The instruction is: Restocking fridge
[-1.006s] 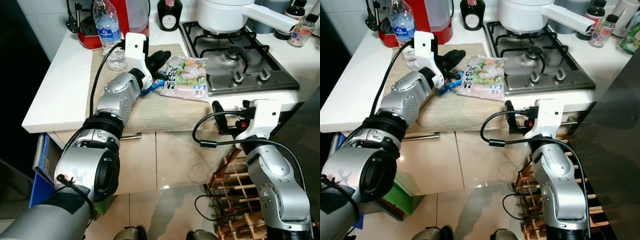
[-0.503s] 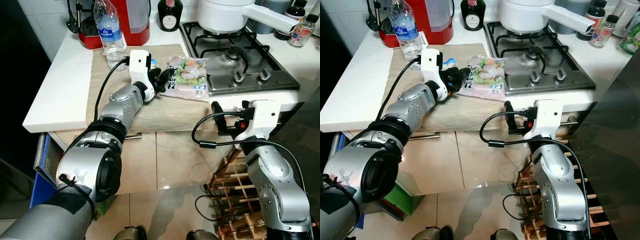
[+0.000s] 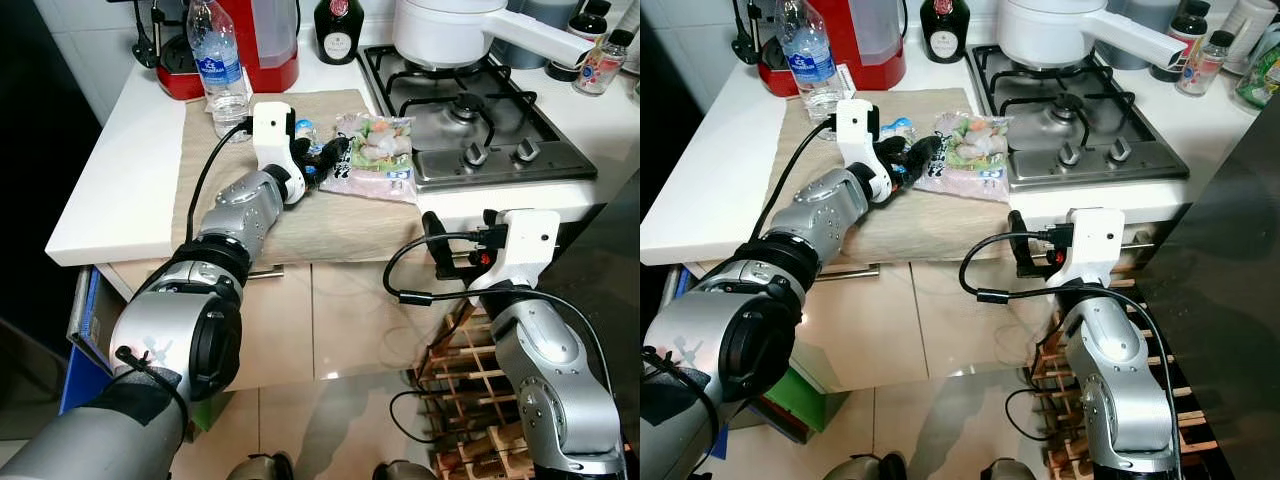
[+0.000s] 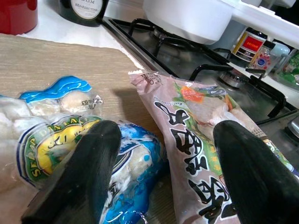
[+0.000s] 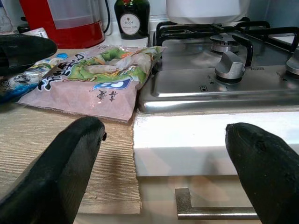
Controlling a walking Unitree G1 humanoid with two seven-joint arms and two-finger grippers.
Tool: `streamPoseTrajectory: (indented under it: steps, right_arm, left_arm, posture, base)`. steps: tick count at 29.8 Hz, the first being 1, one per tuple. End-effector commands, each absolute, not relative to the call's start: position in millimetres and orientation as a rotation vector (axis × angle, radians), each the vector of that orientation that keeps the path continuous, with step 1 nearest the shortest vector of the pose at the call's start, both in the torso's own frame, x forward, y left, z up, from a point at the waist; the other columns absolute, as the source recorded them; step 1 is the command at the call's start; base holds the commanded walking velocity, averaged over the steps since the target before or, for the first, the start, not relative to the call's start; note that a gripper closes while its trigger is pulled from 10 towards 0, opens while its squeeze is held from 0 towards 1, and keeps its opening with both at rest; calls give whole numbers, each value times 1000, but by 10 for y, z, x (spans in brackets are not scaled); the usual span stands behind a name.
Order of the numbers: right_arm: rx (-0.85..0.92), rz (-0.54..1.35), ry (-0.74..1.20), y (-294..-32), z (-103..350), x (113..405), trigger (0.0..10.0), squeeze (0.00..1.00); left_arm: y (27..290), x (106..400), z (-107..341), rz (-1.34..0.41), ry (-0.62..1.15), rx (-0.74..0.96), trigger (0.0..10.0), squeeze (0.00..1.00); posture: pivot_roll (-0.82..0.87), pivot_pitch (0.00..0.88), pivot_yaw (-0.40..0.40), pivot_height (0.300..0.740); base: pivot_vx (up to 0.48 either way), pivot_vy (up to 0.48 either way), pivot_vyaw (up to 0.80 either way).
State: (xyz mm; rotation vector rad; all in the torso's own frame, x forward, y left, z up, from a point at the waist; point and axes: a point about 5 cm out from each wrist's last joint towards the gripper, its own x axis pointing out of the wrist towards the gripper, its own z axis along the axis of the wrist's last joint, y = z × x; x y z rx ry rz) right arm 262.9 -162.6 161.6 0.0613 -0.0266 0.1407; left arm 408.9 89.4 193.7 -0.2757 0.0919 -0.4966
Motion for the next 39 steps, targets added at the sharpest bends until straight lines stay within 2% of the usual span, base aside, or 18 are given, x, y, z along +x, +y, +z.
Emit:
streamPoseTrajectory:
  steps: [1, 5, 6, 24, 28, 34, 39]
  right_arm:
    - [56, 147, -58, -1603, 1680, 2606, 10000, 878]
    - [55, 144, -58, -1607, 1680, 2597, 10000, 878]
    - [55, 142, -57, -1610, 1678, 2591, 10000, 878]
    - [45, 140, -37, -1607, 1653, 2547, 10000, 878]
    - [43, 134, -33, -1616, 1651, 2532, 10000, 875]
    - [39, 130, -23, -1623, 1625, 2516, 10000, 878]
    - [38, 133, -22, -1621, 1623, 2525, 10000, 878]
  left_arm:
    - [865, 4112, 2016, -499, 91, -282, 10000, 1000]
    - [829, 4108, 2007, -505, 102, -284, 10000, 1000]
    - [811, 4104, 1995, -503, 109, -282, 10000, 0]
    - [609, 3967, 1614, -513, 240, -281, 10000, 0]
    - [579, 3930, 1524, -517, 258, -213, 10000, 0]
    - [691, 3931, 1461, -478, 278, -185, 10000, 0]
    - [741, 3994, 1620, -470, 209, -191, 10000, 0]
  posture:
    - [-312, 66, 68, 740]
    - [-320, 72, 70, 740]
    - [-322, 74, 70, 740]
    - [-340, 94, 70, 740]
    - [-346, 95, 73, 740]
    - [-345, 99, 75, 740]
    - [-335, 97, 71, 740]
  base:
    - [0, 0, 0]
    - [0, 0, 0]
    - [0, 0, 0]
    - [0, 0, 0]
    - [0, 0, 0]
    - [0, 0, 0]
    - [0, 0, 0]
